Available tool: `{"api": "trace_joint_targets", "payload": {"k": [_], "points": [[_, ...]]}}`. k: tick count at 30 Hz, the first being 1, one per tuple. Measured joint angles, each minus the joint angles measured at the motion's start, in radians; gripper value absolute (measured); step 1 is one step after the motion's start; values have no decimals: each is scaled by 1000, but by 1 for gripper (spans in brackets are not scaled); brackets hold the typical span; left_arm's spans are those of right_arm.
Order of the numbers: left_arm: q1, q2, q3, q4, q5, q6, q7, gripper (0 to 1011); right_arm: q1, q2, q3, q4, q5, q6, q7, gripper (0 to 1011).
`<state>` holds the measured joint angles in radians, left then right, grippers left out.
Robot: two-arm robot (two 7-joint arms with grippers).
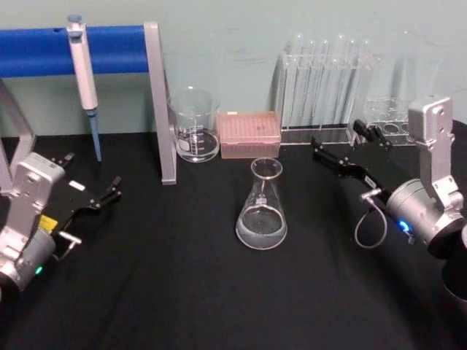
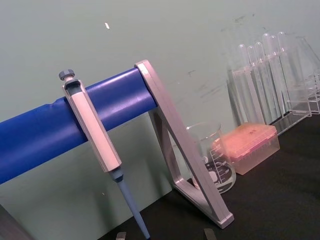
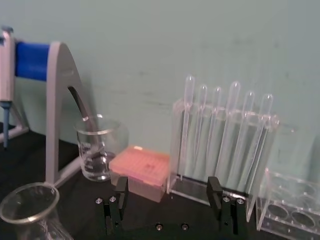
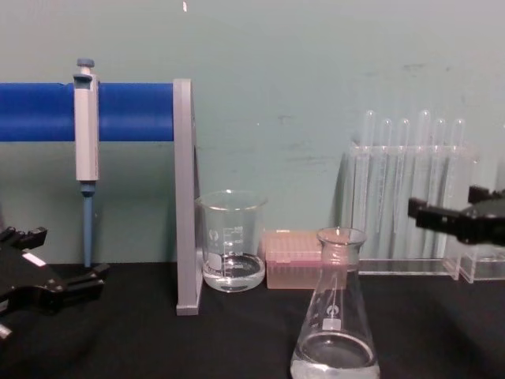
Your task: Grasp the erlenmeyer flask with one hand, shake it three times, then place it back.
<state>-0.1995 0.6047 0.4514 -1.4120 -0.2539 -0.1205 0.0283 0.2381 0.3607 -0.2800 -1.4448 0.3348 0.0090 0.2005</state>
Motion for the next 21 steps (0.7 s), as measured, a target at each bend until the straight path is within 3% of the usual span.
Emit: {"api": "trace_joint_targets", "payload": {"k": [10,21], "points": [[0,0,0,0,0,0,0,1001,22,-22,-11,77,-42,21,19,1003],[0,0,0,0,0,0,0,1001,24,-41,-3,110,-72,48,36,1003]]}}
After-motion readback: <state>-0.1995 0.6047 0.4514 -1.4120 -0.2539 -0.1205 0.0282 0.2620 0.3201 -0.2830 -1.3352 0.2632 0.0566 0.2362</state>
